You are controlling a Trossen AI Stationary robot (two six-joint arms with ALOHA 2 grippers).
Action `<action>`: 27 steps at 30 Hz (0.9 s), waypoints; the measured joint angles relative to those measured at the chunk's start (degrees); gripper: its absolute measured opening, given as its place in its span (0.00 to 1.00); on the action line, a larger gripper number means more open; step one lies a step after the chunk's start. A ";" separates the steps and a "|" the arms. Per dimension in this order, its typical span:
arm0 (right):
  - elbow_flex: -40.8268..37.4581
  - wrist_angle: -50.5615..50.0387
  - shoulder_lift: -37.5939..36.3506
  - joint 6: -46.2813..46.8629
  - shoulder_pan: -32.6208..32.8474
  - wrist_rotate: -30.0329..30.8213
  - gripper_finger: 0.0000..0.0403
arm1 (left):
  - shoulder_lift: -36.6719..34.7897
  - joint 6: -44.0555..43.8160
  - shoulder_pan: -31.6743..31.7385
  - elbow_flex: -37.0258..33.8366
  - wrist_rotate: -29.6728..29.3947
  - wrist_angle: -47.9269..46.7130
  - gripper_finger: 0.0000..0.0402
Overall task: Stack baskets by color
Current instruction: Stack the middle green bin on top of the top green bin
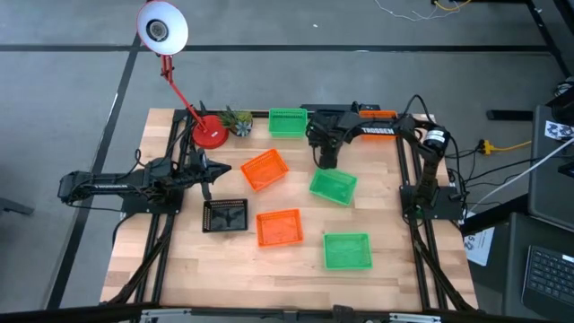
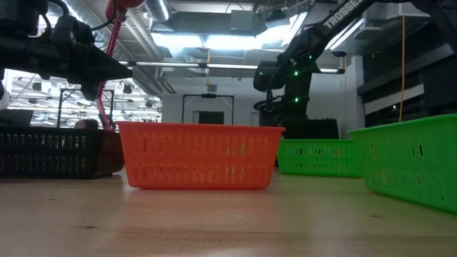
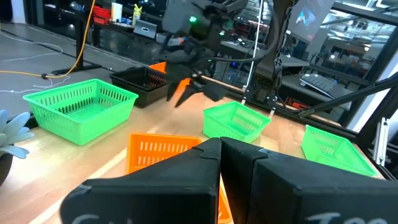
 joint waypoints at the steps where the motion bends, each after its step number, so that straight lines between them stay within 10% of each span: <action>1: 0.21 -1.35 -0.54 0.37 0.62 0.06 0.30 | 0.02 0.02 0.02 -0.02 -0.02 0.00 0.00; 27: 4.56 -29.25 -29.07 28.02 23.14 -1.51 0.30 | 0.02 0.02 0.02 0.00 0.00 -1.29 0.00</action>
